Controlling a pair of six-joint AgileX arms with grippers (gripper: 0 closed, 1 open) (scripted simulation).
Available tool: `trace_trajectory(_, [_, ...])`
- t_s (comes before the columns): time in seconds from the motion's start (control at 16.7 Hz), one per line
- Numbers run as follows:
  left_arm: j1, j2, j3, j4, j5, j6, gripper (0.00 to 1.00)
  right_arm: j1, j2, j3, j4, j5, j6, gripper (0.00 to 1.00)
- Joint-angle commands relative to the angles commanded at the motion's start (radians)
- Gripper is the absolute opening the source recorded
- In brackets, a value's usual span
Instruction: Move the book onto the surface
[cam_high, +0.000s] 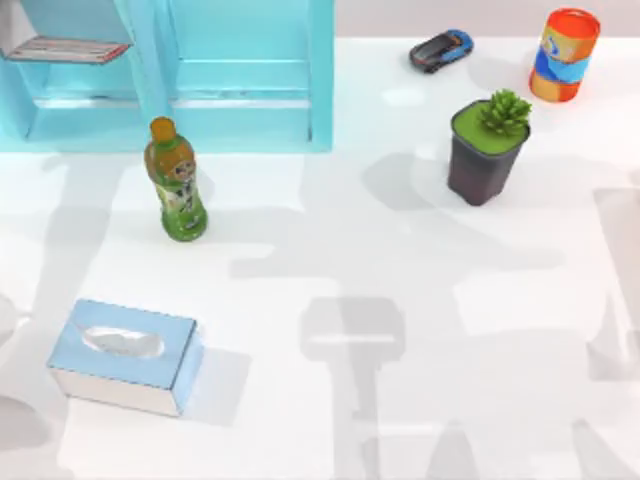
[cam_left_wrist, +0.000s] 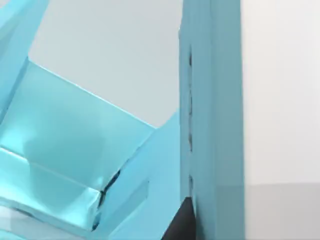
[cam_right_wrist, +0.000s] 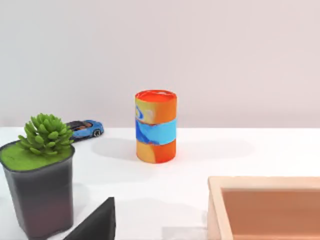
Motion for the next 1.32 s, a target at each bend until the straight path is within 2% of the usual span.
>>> trace_trajectory(0.54, [-0.746, 0.123, -0.131, 0.12, -0.686, -0.929, 0.0, 0.0, 0.0, 0.0, 0.0, 0.0, 0.0, 1.0])
trace_trajectory(0.84, [-1.077, 0.221, -0.23, 0.153, -1.011, -1.366, 0.0, 0.0, 0.0, 0.0, 0.0, 0.0, 0.0, 1.0])
trace_trajectory(1.08, [-1.247, 0.283, -0.288, 0.168, -1.186, -1.6, 0.0, 0.0, 0.0, 0.0, 0.0, 0.0, 0.0, 1.0])
trace_trajectory(1.32, [-1.31, 0.306, -0.31, 0.174, -1.252, -1.688, 0.0, 0.0, 0.0, 0.0, 0.0, 0.0, 0.0, 1.0])
